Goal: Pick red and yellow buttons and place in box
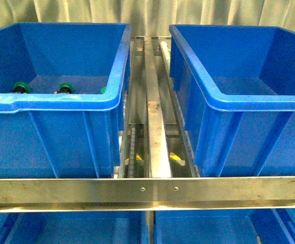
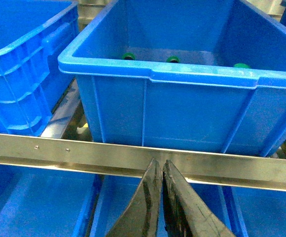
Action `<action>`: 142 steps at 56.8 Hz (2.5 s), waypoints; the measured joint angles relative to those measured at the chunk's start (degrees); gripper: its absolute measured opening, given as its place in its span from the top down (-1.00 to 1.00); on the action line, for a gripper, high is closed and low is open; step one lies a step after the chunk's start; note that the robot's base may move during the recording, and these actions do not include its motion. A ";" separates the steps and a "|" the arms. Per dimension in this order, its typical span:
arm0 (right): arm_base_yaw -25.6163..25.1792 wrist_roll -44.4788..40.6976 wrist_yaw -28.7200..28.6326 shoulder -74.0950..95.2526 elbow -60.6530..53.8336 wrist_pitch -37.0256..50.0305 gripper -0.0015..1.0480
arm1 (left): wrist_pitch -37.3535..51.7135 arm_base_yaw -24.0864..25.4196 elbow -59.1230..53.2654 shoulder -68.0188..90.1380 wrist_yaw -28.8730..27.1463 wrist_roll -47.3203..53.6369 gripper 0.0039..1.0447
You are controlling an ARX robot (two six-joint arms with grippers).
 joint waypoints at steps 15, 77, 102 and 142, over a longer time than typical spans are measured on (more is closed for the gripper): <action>0.42 -0.39 0.22 0.00 -0.17 0.50 0.20 | 0.24 0.00 -1.60 -1.33 0.00 0.04 0.96; -2.95 0.35 0.98 -5.79 -1.66 -5.51 0.20 | 0.79 -0.04 -3.69 -3.45 -0.17 0.20 -0.85; -6.62 1.38 1.84 -9.88 -2.89 -7.78 0.20 | 0.85 -0.04 -3.72 -3.45 -0.02 0.22 -0.85; -37.13 -8.74 -23.87 24.39 34.18 -6.01 0.20 | 0.90 -0.04 -3.72 -3.45 0.00 0.24 -0.85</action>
